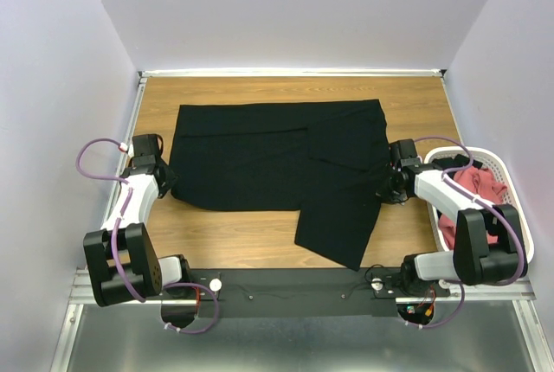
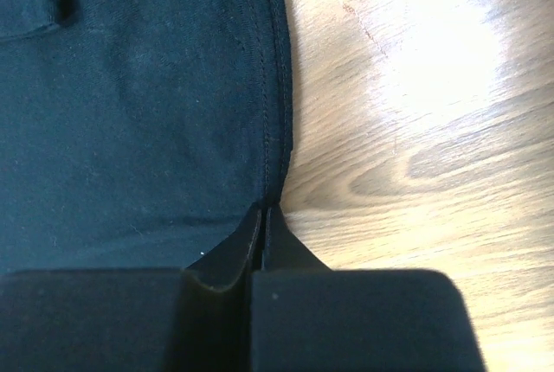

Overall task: Fold and stack the t-shirts
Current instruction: Fold the tshirt

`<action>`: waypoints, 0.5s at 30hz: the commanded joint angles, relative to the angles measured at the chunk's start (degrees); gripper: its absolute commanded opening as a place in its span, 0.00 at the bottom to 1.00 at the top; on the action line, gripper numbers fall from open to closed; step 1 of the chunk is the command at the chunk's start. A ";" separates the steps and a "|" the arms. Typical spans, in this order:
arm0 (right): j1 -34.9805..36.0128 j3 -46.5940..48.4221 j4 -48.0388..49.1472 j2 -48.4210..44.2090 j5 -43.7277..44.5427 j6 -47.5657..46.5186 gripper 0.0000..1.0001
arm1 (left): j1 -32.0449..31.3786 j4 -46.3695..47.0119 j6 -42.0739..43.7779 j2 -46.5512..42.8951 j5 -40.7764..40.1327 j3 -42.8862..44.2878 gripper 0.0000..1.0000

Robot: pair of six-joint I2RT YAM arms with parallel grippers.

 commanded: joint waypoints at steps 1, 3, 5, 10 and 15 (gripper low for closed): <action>0.20 -0.32 -0.80 -2.29 2.71 -0.29 0.00 | 1.19 -0.76 -0.54 -1.32 -0.20 -0.36 0.00; 0.12 1.43 -1.50 -2.91 3.06 -0.64 0.00 | 1.89 -0.76 -0.54 -1.41 -0.02 -0.19 0.00; -0.32 3.28 -2.73 -3.27 3.68 -1.43 0.00 | 3.29 -0.59 -0.27 -1.41 0.68 0.16 0.00; -1.82 10.04 -4.06 -1.87 5.61 -3.28 0.01 | 4.62 0.55 -0.10 1.66 2.79 2.97 0.00; -2.61 15.15 -3.97 3.83 6.32 -4.42 0.01 | 4.71 3.09 -1.15 7.27 6.56 6.39 0.00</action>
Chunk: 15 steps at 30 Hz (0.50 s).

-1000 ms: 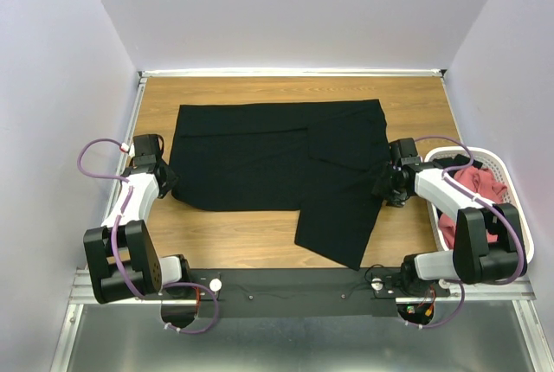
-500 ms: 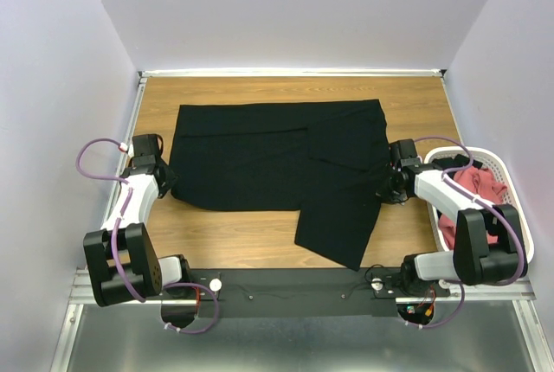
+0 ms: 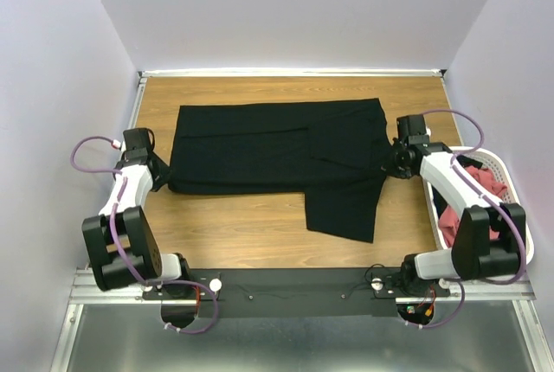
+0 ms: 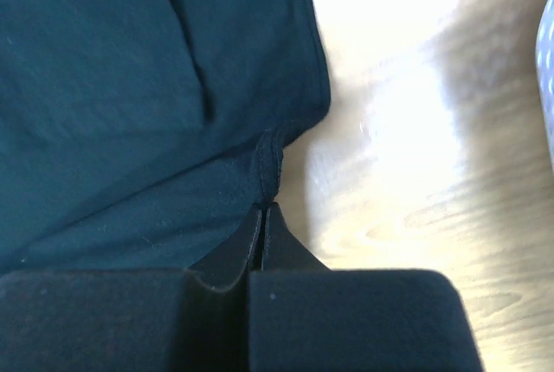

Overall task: Fold and stack the t-shirts
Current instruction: Fold the tshirt

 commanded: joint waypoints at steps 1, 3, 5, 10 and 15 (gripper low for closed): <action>-0.82 4.98 -0.62 4.28 4.02 -1.76 0.01 | 0.58 2.88 -0.98 4.23 4.13 3.91 0.00; -0.82 6.92 -0.62 5.78 4.29 -1.93 0.01 | 0.58 3.15 -0.98 6.33 4.57 6.01 0.00; -1.08 9.90 -0.62 8.06 4.90 -2.46 0.01 | 0.58 3.76 -0.98 7.74 4.66 7.42 0.00; -1.52 15.44 -0.62 12.98 5.08 -3.16 0.01 | 0.58 3.59 -0.71 12.84 5.62 12.96 0.00; -2.05 20.28 -0.62 16.94 5.08 -4.04 0.01 | 0.05 4.29 -1.42 16.62 6.15 16.30 0.00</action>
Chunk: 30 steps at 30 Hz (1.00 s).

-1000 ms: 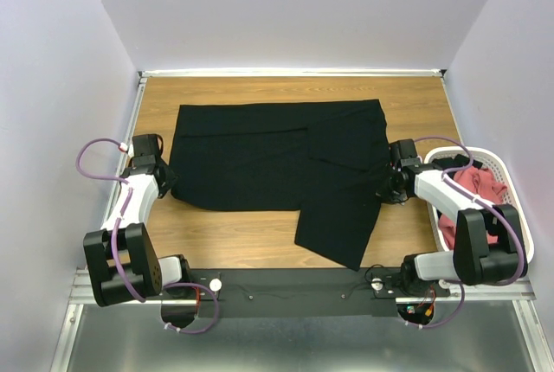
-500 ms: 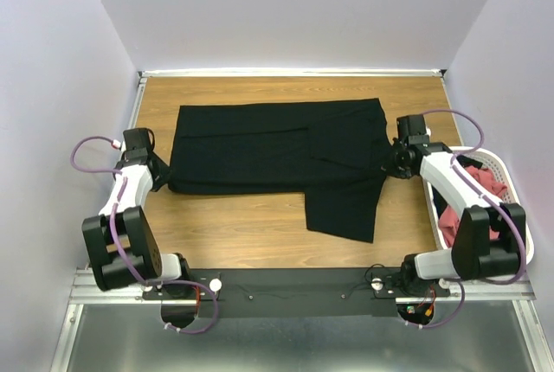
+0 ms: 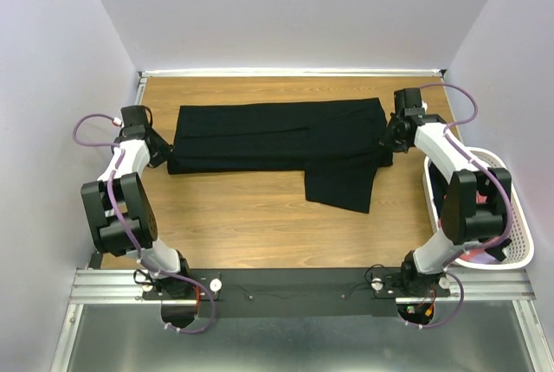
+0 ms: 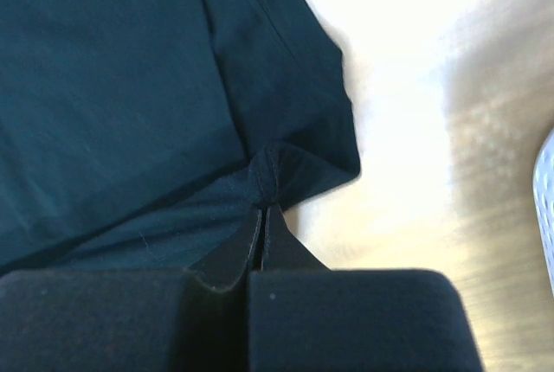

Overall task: Fold and stack the t-shirts
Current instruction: Fold the tshirt

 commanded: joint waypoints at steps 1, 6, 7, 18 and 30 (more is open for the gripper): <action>-1.37 4.38 -0.14 3.39 3.53 -1.70 0.01 | -0.10 1.32 -0.59 2.86 0.79 2.62 0.00; -1.99 6.32 -0.14 6.91 3.44 -2.58 0.01 | -0.89 2.55 -0.50 7.16 0.45 4.21 0.00; -2.16 6.75 -0.06 7.35 3.44 -2.67 0.01 | -1.07 2.81 -0.24 7.86 0.44 4.56 0.00; -2.78 8.25 1.18 10.69 3.61 -3.11 0.00 | -1.95 4.74 -0.32 12.53 -1.66 6.32 0.00; -2.95 9.57 2.23 10.17 3.88 -2.41 0.01 | -1.86 6.51 -2.08 11.29 -2.37 4.21 0.00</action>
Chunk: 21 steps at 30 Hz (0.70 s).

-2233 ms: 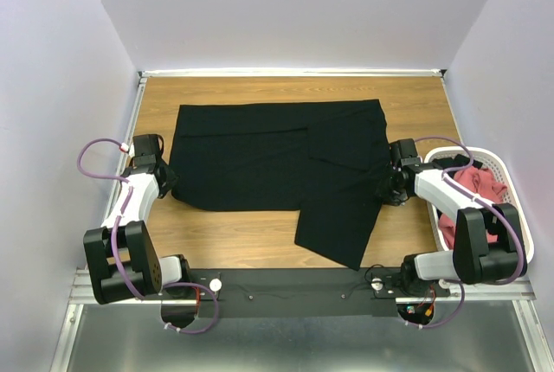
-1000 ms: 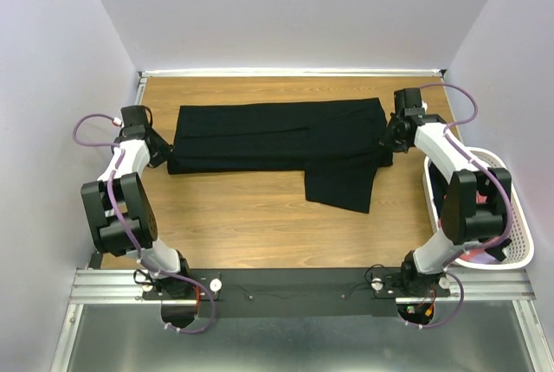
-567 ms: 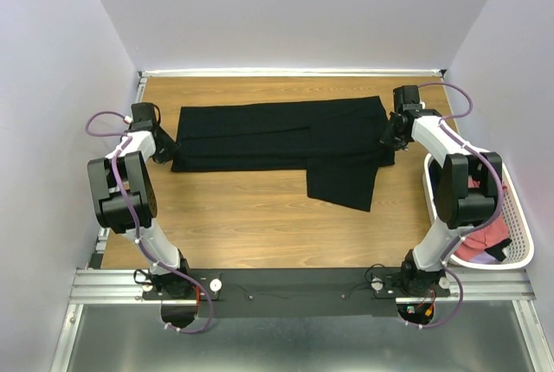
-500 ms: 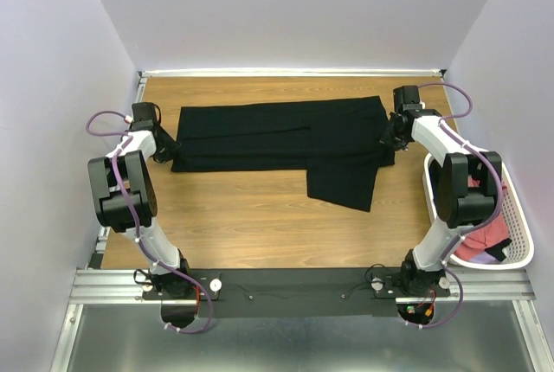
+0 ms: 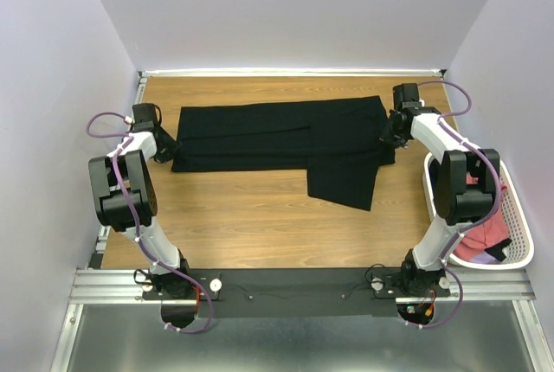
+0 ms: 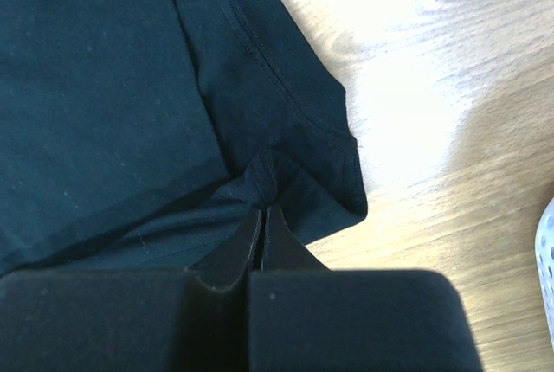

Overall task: Fold and stack the t-shirts
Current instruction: Fold the tshirt

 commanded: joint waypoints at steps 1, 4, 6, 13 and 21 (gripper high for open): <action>-0.85 2.62 1.64 -0.17 3.86 -0.29 0.01 | 0.17 1.63 -0.62 -0.50 -3.00 -0.45 0.00; -0.85 3.58 1.73 0.09 3.77 -0.20 0.01 | 0.35 2.07 -0.79 -0.06 -3.00 -0.97 0.00; -0.85 4.20 1.82 0.53 3.68 -0.03 0.01 | 0.43 2.16 -0.88 0.11 -3.00 -1.41 0.00; -0.85 7.28 1.82 2.99 3.15 -0.11 0.01 | 0.87 2.51 -0.88 0.38 -4.76 -1.68 0.00; -0.85 8.42 2.70 7.30 4.03 -0.29 0.01 | 0.87 3.21 -0.62 1.52 -3.79 -1.68 0.00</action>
